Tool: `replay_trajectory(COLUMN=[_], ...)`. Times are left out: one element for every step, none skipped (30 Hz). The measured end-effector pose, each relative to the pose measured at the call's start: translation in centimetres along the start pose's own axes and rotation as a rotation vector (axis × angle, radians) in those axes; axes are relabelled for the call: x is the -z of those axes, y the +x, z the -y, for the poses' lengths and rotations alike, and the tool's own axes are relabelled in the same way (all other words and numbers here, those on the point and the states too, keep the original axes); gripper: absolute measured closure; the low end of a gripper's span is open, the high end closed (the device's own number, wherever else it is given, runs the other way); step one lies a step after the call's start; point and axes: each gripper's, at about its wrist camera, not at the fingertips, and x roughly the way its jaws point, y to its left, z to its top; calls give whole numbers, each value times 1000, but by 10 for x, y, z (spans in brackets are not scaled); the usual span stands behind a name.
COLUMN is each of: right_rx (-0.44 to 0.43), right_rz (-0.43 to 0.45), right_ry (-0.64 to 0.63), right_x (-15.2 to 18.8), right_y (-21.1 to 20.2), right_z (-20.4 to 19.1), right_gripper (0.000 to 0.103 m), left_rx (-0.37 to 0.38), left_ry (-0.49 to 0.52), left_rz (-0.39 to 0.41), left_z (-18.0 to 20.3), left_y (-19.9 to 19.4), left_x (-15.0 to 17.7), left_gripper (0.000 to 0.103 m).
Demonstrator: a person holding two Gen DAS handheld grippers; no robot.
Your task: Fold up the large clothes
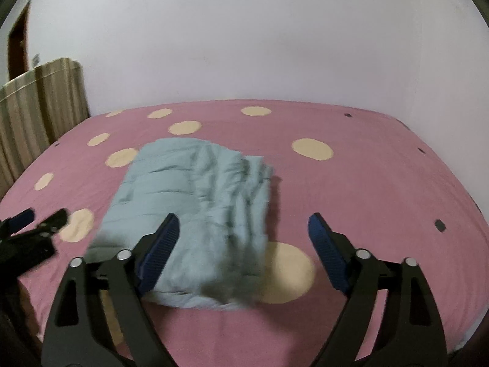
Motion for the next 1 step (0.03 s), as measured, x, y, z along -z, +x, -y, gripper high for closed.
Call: replay_trajectory(right_rx=[28], right_rz=[-5], right_ry=[11], right_x=[1], right_y=[7], right_z=[12], right_gripper=[12], left_rx=[-23], left_ry=[-9], left_rz=[-11], left_z=[-8], left_y=[9], left_x=[-1], left_gripper=[16])
